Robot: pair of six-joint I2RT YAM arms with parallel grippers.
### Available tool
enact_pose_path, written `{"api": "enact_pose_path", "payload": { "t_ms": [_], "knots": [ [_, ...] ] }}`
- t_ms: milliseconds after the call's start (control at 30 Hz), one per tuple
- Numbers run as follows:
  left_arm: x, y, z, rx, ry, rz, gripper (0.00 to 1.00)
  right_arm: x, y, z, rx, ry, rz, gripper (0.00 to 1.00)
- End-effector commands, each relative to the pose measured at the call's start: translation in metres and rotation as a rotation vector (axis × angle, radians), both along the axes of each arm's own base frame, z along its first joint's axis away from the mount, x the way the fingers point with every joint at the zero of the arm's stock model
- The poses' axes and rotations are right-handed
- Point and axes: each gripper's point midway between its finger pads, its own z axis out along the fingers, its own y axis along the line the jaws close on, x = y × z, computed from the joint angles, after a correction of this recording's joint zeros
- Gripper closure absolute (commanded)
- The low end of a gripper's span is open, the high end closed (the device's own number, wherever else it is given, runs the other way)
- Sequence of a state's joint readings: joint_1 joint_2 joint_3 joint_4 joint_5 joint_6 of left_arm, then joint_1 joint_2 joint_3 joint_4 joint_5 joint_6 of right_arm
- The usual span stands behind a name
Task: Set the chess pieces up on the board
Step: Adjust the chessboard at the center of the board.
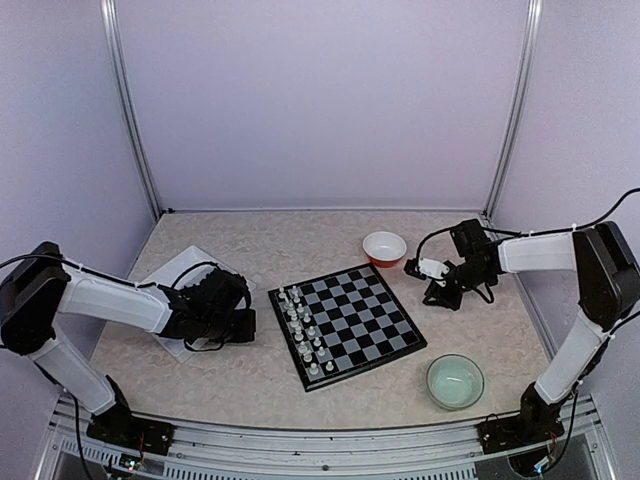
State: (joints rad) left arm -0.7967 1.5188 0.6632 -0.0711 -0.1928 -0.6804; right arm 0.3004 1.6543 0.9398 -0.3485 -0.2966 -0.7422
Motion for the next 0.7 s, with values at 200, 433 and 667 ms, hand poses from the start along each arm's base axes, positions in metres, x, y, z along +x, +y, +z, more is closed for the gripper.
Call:
{"api": "enact_pose_path", "payload": {
  "t_ms": [200,433,667],
  "knots": [
    [0.041,-0.041,-0.021,-0.113,-0.007,0.011,1.00,-0.016,0.006,-0.026,-0.052,0.012,0.072,0.81],
    [0.053,-0.040,-0.038,-0.118,0.015,0.020,1.00,-0.062,0.021,-0.042,-0.095,0.048,0.217,0.83],
    [0.047,-0.062,-0.028,-0.192,-0.004,-0.078,1.00,-0.105,0.028,-0.047,-0.110,0.085,0.347,0.84]
  ]
}}
